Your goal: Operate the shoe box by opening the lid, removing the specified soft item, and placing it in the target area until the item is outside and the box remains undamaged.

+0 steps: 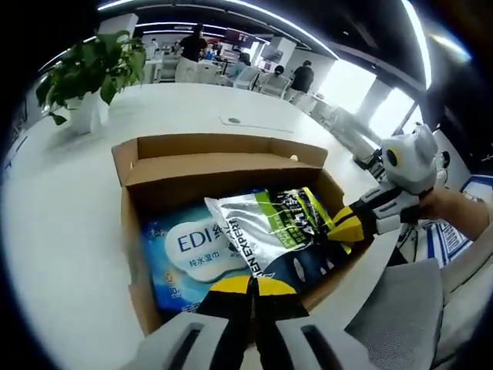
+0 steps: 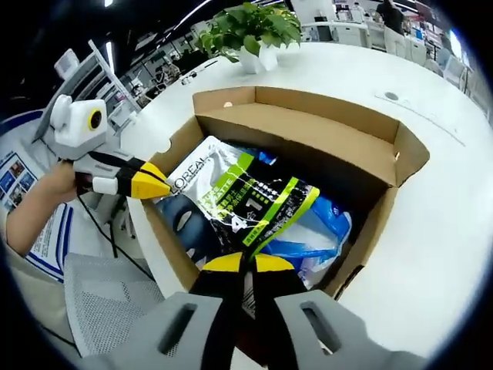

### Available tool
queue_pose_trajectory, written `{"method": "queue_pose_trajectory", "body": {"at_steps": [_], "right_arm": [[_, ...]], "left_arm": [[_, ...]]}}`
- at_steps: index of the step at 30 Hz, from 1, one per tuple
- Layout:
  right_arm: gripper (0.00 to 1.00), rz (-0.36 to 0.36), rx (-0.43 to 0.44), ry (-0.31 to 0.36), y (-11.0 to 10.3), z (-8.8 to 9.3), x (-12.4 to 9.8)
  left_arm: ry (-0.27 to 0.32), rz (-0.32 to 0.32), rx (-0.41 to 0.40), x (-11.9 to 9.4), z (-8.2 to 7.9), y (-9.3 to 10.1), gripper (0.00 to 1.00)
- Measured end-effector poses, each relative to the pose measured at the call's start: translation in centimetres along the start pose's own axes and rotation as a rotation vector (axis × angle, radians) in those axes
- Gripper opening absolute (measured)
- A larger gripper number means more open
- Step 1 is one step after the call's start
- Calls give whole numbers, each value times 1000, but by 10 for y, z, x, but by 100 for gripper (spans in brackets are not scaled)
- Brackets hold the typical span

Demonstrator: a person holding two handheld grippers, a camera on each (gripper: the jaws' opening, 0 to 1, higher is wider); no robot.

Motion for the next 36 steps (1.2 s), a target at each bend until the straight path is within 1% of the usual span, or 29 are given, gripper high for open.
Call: {"method": "queue_pose_trajectory", "body": {"at_steps": [7, 12, 19, 24, 28, 36], "right_arm": [[1, 10, 18, 43, 3, -5, -14], [0, 19, 31, 70, 5, -8, -26], [0, 40, 52, 90, 11, -7, -41], [0, 47, 61, 97, 19, -3, -54], [0, 57, 78, 102, 26, 1, -65], [0, 81, 107, 94, 39, 12, -83]], "left_arm": [[9, -2, 14, -2, -6, 8, 0], [14, -1, 26, -3, -11, 17, 0], [18, 1, 37, -1, -19, 33, 0], [18, 3, 44, 2, -21, 44, 0], [23, 20, 42, 6, -23, 56, 0], [15, 46, 65, 19, -28, 80, 0]]}}
Point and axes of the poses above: the point that each gripper's makers call its tool centre point, and the gripper's own axes: x roughly forward along the fingers, y roughly to its right, z roughly out of its underside, the point moved 4 cm from there along -x, roughly backward along the fingers, and after that the axes turned 7 degrees about -x, right-handed, at the moved point
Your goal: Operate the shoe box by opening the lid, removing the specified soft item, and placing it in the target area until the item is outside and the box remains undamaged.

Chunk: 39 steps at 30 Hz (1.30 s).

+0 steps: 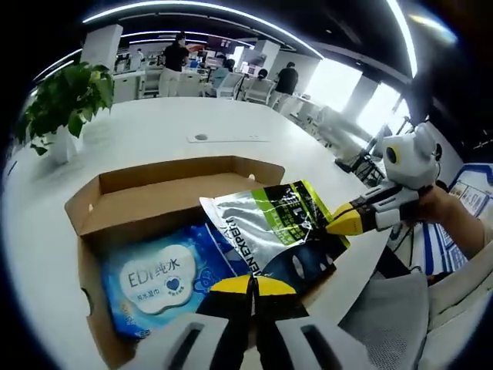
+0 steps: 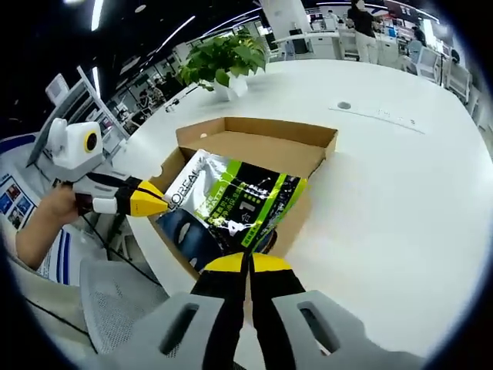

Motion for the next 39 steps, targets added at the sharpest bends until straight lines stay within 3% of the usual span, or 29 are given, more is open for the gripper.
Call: {"method": "queue_pose_trajectory", "body": {"at_steps": [39], "right_arm": [[0, 117, 72, -36, 82, 32, -61]], "left_arm": [[-59, 91, 101, 74, -20, 77, 0]]}}
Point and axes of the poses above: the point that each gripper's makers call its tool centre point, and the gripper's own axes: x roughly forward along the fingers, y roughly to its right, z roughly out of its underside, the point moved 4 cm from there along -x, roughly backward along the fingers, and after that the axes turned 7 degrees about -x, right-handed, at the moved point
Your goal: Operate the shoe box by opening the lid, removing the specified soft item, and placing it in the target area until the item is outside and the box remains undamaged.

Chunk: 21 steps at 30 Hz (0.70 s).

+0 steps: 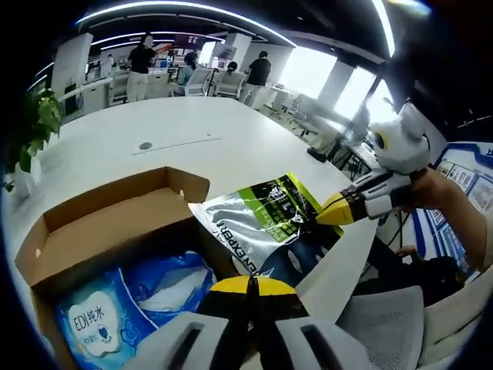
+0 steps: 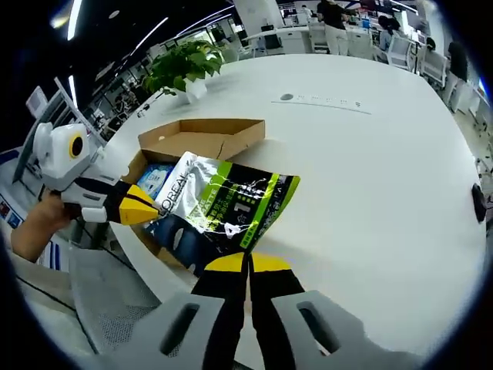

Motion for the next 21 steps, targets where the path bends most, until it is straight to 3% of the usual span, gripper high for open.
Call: {"method": "queue_pose_trajectory", "body": {"at_steps": [21], "right_arm": [[0, 81, 9, -41, 48, 7, 8]], "left_arm": [[-92, -6, 91, 47, -19, 15, 0]]}}
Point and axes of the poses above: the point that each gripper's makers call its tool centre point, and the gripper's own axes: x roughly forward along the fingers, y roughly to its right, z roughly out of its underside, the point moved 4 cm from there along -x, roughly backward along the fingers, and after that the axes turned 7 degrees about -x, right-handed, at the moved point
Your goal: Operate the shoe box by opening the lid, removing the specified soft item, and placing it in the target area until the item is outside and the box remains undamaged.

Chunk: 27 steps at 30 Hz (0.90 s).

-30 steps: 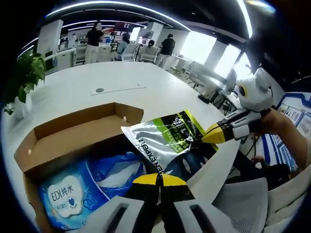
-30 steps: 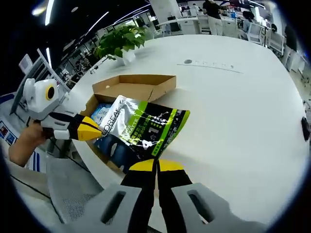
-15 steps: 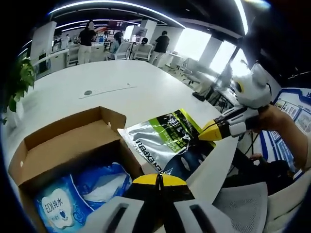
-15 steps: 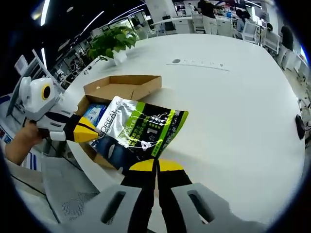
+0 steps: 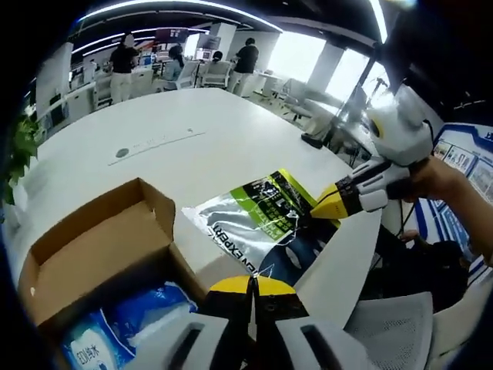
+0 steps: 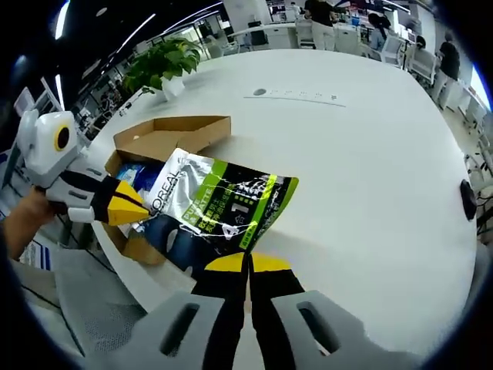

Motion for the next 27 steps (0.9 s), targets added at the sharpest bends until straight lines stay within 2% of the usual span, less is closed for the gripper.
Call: {"method": "queue_pose_trajectory", "body": {"at_steps": [11, 19, 22, 27], "right_arm": [[0, 23, -14, -39, 13, 5, 18], [0, 44, -27, -53, 26, 3, 31], [0, 48, -24, -57, 29, 3, 35], [0, 54, -20, -63, 33, 4, 44]], "left_arm": [[-97, -15, 78, 24, -7, -7, 0], [-197, -34, 162, 44, -7, -11, 0], [-236, -34, 162, 50, -6, -11, 0], [-296, -63, 228, 61, -5, -15, 0]]}}
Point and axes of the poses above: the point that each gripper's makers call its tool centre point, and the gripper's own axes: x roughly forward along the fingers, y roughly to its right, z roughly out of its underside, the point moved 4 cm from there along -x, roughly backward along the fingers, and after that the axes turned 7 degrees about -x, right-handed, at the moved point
